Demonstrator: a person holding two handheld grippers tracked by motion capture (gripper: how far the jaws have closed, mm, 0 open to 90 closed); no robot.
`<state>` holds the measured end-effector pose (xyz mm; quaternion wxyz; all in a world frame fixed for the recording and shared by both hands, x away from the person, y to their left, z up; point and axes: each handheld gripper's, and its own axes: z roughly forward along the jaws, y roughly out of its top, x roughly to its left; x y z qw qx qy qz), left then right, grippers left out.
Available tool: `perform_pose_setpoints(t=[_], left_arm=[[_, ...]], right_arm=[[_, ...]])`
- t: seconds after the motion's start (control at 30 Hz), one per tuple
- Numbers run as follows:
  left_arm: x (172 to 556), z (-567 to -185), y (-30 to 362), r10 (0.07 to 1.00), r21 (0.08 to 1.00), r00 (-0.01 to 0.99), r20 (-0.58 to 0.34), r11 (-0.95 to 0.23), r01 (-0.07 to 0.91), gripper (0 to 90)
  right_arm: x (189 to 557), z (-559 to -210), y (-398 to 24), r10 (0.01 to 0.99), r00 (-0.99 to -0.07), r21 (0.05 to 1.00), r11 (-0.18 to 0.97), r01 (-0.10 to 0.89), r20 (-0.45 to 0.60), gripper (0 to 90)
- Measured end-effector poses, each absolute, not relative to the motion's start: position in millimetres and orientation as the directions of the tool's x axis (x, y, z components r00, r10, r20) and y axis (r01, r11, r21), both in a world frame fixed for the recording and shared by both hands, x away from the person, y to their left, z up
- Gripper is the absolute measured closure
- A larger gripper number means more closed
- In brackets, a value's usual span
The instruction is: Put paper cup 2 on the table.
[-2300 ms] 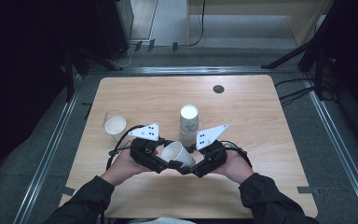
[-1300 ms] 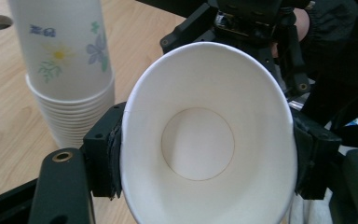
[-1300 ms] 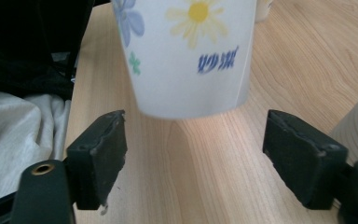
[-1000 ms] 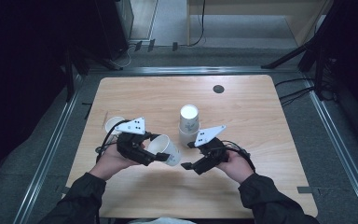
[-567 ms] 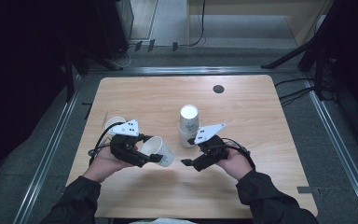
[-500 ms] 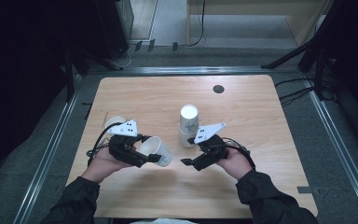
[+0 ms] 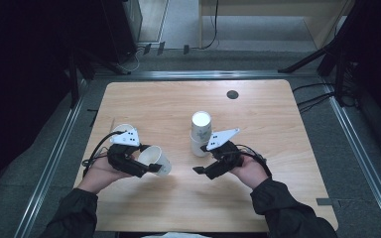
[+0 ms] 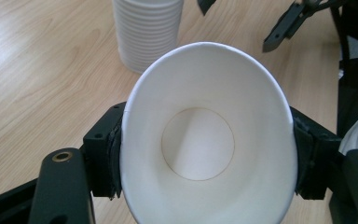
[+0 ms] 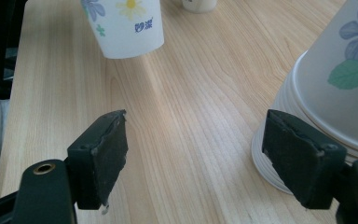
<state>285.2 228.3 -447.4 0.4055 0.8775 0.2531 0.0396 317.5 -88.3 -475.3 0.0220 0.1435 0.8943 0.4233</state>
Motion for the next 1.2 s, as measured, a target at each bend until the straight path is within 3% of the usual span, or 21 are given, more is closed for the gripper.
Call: perform_pose_setpoints(t=[0.7, 1.2], left_arm=[[293.3, -460.9, 252.4, 0.517, 0.673, 0.852, -0.085, -0.601, 0.432, 26.6], [301.2, -473.8, 279.9, 0.597, 0.616, 0.799, -0.071, -0.604, 0.506, 25.6]], right_arm=[[316.7, -478.6, -85.9, 0.261, -0.962, 0.746, 0.624, 0.233, 0.081, 22.3], [316.4, -479.8, -85.0, 0.256, -0.964, 0.735, 0.638, 0.229, 0.078, 22.3]])
